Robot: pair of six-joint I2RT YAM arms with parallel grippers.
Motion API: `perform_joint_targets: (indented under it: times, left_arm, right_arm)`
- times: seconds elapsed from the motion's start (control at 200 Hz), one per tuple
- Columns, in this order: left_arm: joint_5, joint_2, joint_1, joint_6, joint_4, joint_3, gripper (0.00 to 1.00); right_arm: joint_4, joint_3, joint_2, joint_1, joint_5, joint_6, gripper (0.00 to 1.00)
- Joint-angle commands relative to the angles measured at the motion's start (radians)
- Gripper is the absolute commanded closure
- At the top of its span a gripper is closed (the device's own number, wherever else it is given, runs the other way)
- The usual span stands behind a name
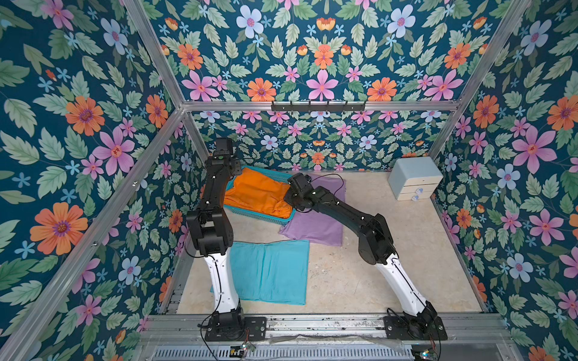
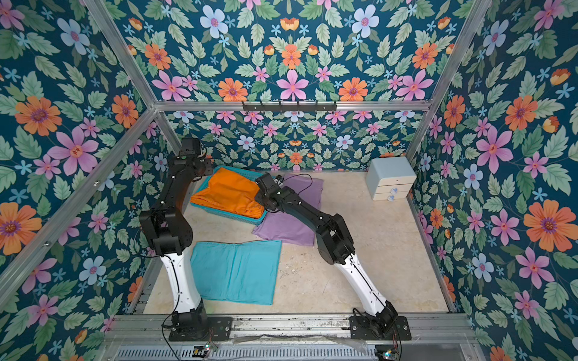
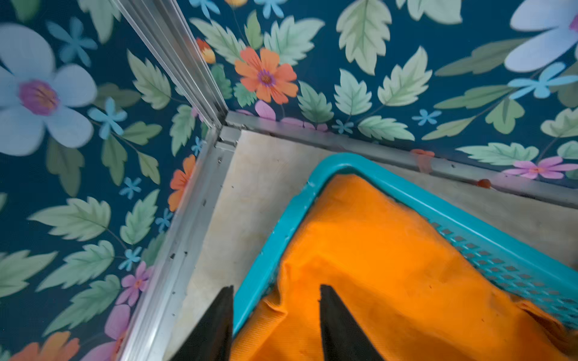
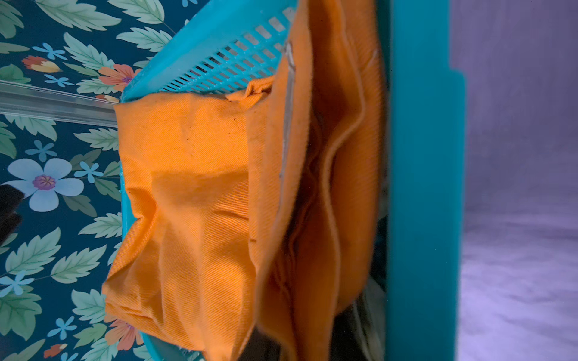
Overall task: Put the folded long pants in the basket
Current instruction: Place the long pant in the basket.
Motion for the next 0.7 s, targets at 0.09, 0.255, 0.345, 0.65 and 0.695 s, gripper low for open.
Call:
perform_joint_targets:
  times: [0.09, 0.255, 0.345, 0.65, 0.695]
  left_arm:
    - [0.174, 0.015, 0.002, -0.059, -0.105, -0.032, 0.72]
    - [0.244, -0.036, 0.002, -0.105, -0.096, -0.010, 0.50]
    - [0.267, -0.072, 0.002, -0.118, -0.103, -0.024, 0.48]
    - [0.233, -0.361, 0.003, -0.122, -0.051, -0.362, 0.46]
    - [0.230, -0.430, 0.003, -0.130, -0.023, -0.451, 0.45]
  right_arm:
    - [-0.171, -0.052, -0.018, 0.014, 0.146, -0.076, 0.91]
    - [-0.312, 0.080, 0.003, 0.042, 0.165, -0.144, 0.62]
    - [-0.357, 0.113, -0.021, 0.041, 0.147, -0.147, 0.55]
    - [-0.455, -0.047, -0.283, 0.070, 0.127, -0.181, 0.42]
    - [-0.403, -0.143, -0.372, 0.086, 0.120, -0.192, 0.39]
